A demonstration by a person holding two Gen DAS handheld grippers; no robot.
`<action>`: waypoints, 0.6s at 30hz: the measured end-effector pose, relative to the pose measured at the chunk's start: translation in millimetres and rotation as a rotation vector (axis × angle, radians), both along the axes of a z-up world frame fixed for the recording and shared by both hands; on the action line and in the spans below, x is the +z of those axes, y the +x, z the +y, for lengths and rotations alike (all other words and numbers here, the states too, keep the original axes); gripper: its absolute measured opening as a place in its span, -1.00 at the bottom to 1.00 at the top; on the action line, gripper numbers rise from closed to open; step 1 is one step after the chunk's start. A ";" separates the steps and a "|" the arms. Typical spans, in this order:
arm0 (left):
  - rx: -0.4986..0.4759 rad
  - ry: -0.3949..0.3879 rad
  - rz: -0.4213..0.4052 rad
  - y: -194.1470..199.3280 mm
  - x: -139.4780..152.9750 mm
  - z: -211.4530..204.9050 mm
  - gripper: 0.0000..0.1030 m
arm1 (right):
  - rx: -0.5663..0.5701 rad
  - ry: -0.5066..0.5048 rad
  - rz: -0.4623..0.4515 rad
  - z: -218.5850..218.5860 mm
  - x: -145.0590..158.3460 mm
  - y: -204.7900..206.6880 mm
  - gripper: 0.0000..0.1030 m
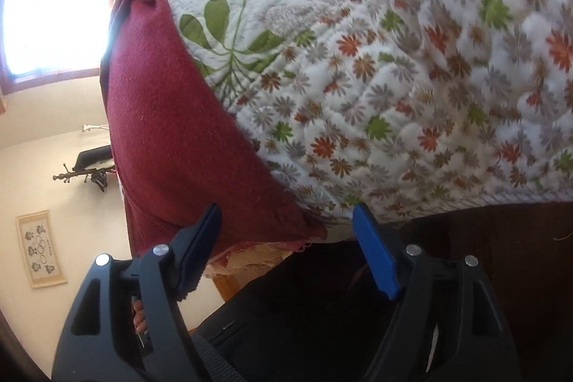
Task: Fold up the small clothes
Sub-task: 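Grasp the sweater hem with both grippers and lift it toward the collar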
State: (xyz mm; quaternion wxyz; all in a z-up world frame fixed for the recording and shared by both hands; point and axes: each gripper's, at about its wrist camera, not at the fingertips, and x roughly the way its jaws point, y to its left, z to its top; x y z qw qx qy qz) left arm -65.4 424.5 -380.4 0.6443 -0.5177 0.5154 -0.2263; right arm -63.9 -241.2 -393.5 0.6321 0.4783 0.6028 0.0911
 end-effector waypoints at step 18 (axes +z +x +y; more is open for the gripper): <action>0.077 -0.268 -0.176 18.2 111.0 -21.4 -0.88 | -0.273 0.574 -0.012 38.8 -88.9 -68.0 0.76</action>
